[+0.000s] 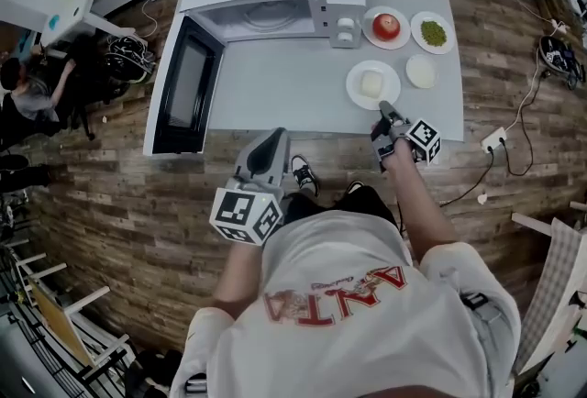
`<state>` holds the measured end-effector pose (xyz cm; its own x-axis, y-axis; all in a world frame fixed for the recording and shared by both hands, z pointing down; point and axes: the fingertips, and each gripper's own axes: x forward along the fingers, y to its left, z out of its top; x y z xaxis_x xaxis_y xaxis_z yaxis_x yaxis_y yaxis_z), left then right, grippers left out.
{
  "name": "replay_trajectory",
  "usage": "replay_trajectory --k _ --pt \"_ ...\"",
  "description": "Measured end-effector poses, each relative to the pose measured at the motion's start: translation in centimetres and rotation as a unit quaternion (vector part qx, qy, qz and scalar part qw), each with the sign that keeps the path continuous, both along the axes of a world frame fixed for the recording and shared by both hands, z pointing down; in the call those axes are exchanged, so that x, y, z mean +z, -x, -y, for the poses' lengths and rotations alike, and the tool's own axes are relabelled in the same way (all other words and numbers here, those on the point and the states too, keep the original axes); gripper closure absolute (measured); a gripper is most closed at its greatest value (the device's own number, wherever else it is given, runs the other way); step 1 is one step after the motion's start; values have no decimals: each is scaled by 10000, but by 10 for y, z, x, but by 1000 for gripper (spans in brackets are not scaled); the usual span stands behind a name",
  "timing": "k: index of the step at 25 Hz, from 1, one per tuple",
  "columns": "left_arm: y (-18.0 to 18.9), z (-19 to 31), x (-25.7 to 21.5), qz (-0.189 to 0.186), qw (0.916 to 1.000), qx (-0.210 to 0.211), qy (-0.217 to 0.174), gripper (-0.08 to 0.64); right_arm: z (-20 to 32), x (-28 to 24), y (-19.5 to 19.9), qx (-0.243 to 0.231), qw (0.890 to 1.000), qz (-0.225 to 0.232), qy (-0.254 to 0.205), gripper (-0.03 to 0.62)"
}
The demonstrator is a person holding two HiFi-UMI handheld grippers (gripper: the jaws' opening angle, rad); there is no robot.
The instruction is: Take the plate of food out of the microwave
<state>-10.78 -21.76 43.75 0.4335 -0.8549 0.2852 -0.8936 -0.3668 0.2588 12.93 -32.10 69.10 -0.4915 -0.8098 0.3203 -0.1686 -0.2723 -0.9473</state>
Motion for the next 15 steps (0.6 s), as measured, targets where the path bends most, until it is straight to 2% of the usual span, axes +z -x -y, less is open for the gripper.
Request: replay_trajectory --k 4,8,10,12,13,14,15 --pt "-9 3 0 -21 10000 -20 7 554 5 -3 -1 -262 9995 -177 53 558" --pt "-18 7 2 -92 9999 10 55 554 8 -10 4 -874 9948 -524 -77 417" --pt "-23 8 3 -123 9999 32 72 554 6 -12 10 -1344 9874 -827 -120 388" --pt "-27 8 4 -140 9998 60 83 554 0 -11 18 -2022 9702 -1327 -163 377" --pt "-29 8 4 -147 9998 73 87 554 -4 -9 22 -2422 9554 -1676 -195 376" --pt "-31 8 4 -153 9998 82 90 554 -9 -7 24 -2840 9355 -2089 -242 377" --pt "-32 8 4 -159 9998 90 92 554 -15 -5 26 -3253 9104 -2539 -297 377"
